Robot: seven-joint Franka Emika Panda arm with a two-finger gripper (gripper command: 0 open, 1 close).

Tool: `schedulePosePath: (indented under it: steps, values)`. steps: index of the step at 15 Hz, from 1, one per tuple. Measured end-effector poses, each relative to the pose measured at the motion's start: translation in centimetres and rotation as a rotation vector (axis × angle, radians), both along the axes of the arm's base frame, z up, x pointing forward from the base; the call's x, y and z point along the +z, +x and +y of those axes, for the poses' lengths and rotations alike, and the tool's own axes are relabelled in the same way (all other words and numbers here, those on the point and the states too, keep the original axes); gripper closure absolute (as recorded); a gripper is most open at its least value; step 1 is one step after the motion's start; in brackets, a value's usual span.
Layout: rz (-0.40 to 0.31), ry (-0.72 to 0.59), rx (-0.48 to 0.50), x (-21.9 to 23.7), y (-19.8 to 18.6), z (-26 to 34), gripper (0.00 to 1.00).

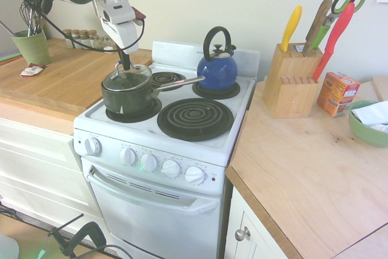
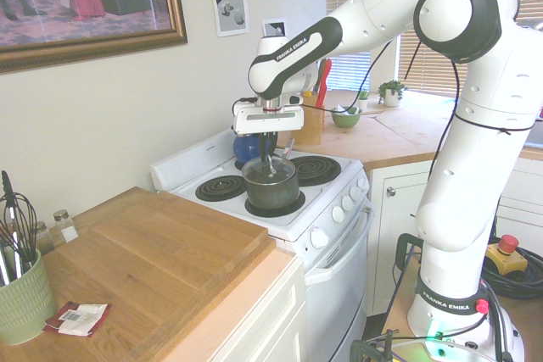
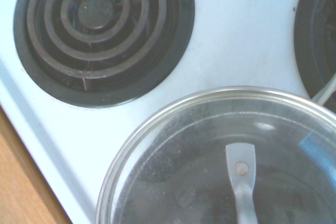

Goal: Cover the lid of the pot

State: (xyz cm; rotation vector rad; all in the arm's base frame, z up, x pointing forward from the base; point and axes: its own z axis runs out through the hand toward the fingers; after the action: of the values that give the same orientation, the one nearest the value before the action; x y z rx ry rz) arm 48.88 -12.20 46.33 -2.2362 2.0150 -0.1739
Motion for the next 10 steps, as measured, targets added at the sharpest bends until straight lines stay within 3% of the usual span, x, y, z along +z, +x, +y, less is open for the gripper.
schedulePosePath:
  steps: [10]
  values:
    - [0.036, 0.003, 0.010, -1.4, -1.1, 0.6, 1.00]
